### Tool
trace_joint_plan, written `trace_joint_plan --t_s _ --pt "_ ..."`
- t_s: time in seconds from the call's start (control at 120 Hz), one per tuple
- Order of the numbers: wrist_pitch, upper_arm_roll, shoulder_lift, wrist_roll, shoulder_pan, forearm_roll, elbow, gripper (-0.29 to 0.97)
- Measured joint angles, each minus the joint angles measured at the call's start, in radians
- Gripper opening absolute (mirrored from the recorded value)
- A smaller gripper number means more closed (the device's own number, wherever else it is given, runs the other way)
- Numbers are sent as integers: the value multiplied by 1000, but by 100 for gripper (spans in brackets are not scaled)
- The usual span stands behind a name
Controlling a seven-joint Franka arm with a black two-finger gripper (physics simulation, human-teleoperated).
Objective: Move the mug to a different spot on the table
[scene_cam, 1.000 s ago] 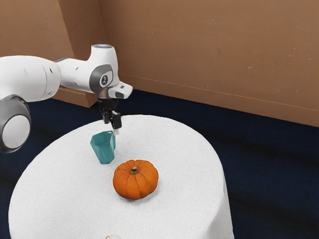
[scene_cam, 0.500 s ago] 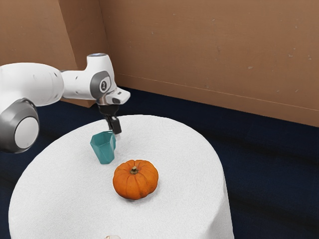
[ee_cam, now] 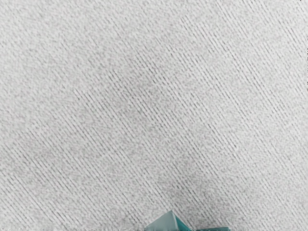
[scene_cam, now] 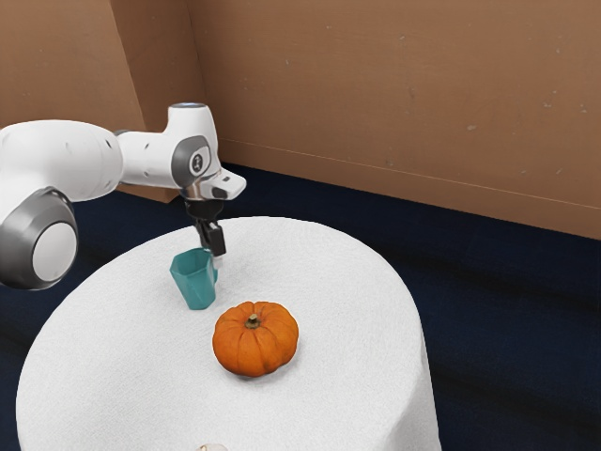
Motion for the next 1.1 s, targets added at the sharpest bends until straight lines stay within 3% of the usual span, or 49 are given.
trace_joint_plan --t_s 0.783,0.875,1.025,1.1 --pt "-87 -14 14 -386 -2 12 22 67" --pt "-90 -14 14 -409 -2 17 23 56" --pt "-92 -15 13 -440 -2 23 24 25" --pt "-92 -15 13 -453 -1 26 24 19"
